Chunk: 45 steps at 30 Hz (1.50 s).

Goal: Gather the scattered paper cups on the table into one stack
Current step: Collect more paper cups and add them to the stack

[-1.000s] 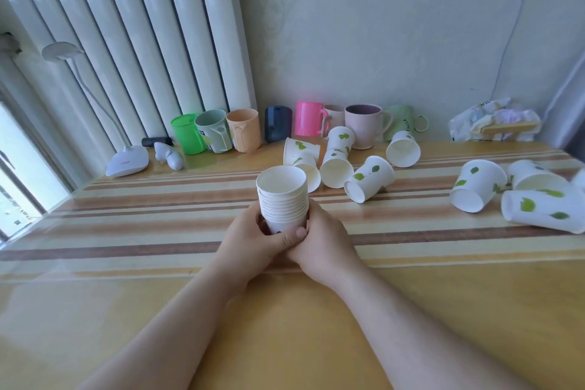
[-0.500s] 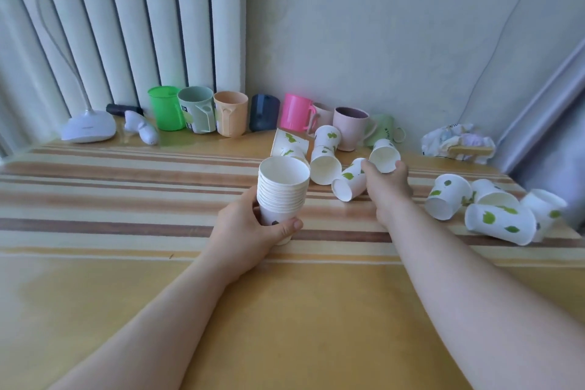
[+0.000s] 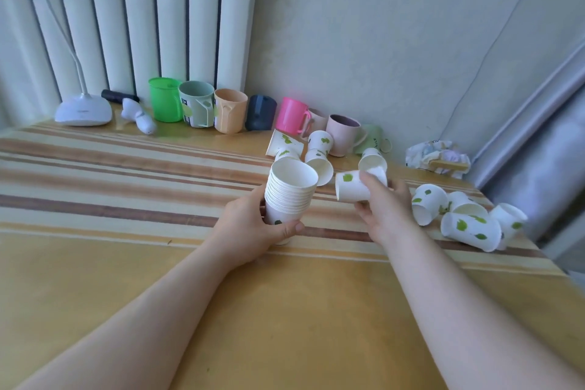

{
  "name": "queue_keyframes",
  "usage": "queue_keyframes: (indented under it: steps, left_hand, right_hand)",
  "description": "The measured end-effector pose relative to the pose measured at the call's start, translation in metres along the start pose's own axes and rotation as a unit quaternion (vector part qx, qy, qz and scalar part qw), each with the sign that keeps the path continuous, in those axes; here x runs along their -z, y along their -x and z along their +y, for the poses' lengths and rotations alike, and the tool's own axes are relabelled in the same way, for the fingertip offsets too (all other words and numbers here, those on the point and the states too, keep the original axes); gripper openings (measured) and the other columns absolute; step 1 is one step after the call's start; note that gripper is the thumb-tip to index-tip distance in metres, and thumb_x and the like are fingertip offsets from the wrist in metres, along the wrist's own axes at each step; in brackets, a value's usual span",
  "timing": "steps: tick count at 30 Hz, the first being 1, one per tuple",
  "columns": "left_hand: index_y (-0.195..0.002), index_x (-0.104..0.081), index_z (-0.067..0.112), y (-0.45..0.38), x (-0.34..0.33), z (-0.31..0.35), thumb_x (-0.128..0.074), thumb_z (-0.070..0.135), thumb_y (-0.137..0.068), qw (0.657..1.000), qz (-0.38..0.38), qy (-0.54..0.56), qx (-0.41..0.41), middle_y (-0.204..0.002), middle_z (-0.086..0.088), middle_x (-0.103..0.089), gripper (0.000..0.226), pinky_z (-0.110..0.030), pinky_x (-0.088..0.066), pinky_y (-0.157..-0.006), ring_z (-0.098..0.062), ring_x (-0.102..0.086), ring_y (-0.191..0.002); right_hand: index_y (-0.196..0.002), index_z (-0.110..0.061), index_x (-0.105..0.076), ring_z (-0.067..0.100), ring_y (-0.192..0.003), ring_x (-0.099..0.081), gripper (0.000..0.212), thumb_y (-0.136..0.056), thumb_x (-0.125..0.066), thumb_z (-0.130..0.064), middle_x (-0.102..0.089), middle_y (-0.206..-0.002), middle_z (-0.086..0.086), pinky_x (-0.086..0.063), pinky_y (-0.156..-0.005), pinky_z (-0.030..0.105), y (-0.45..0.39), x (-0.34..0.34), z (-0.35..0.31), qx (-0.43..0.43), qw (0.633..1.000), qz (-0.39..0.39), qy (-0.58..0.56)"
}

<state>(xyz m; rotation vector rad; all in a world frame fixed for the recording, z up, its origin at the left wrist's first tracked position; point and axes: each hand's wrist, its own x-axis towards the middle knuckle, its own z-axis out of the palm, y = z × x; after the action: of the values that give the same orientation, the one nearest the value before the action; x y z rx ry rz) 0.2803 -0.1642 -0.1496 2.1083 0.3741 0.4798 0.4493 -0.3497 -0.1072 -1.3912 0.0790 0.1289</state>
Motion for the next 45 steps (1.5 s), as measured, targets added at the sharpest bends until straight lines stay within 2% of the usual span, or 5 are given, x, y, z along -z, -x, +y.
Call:
queue_keyframes:
  steps: [11,17,23,33,45]
  left_hand:
    - [-0.138,-0.06,0.038,0.022,-0.017,0.026,-0.09,0.047,-0.075,0.993,-0.048,-0.07,-0.081,-0.114,0.017,-0.076,0.07,-0.042,-0.059,-0.094,-0.01,-0.071,-0.105]
    - [-0.14,-0.06,0.043,0.023,-0.019,0.025,-0.091,0.049,-0.071,0.994,-0.04,-0.057,-0.086,-0.113,0.022,-0.074,0.076,-0.035,-0.059,-0.091,-0.001,-0.07,-0.1]
    - [-0.136,-0.061,0.047,0.027,-0.037,0.026,-0.091,0.051,-0.073,0.992,-0.066,-0.018,-0.102,-0.108,0.03,-0.073,0.07,-0.022,-0.055,-0.086,0.006,-0.067,-0.102]
    - [-0.133,-0.061,0.052,0.025,-0.048,0.025,-0.093,0.049,-0.076,0.987,-0.113,0.002,-0.114,-0.112,0.036,-0.071,0.065,-0.026,-0.06,-0.091,0.0,-0.072,-0.099]
    - [-0.129,-0.064,0.049,0.024,-0.048,0.024,-0.094,0.047,-0.076,0.987,-0.116,0.005,-0.115,-0.111,0.03,-0.074,0.061,-0.025,-0.06,-0.09,-0.002,-0.072,-0.1]
  right_hand:
    - [-0.139,-0.046,-0.048,0.008,-0.094,-0.079,0.085,-0.08,-0.092,-0.003,-0.083,-0.11,-0.009,-0.064,-0.082,0.032,0.083,0.018,-0.036,0.213,0.945,-0.223,0.109]
    - [-0.159,-0.052,-0.03,0.008,-0.124,-0.072,0.13,-0.05,-0.098,-0.07,-0.072,-0.142,-0.001,-0.063,-0.082,0.026,0.089,0.032,-0.024,0.191,0.932,-0.269,0.15]
    - [-0.141,-0.036,-0.062,0.023,-0.112,-0.065,0.052,-0.091,-0.074,-0.038,-0.059,-0.141,0.0,-0.049,-0.083,0.032,0.022,0.093,-0.014,0.196,0.931,0.02,0.308]
    - [-0.173,-0.021,-0.015,0.044,-0.158,-0.026,0.076,-0.106,-0.047,-0.037,0.001,-0.184,-0.001,-0.033,-0.126,0.05,-0.039,0.122,0.009,0.151,0.702,-0.014,0.696]
    - [-0.13,-0.02,-0.058,0.032,-0.123,-0.06,0.047,-0.091,-0.076,-0.039,-0.056,-0.138,0.003,-0.051,-0.087,0.041,-0.02,0.108,0.004,0.234,0.804,0.051,0.544]
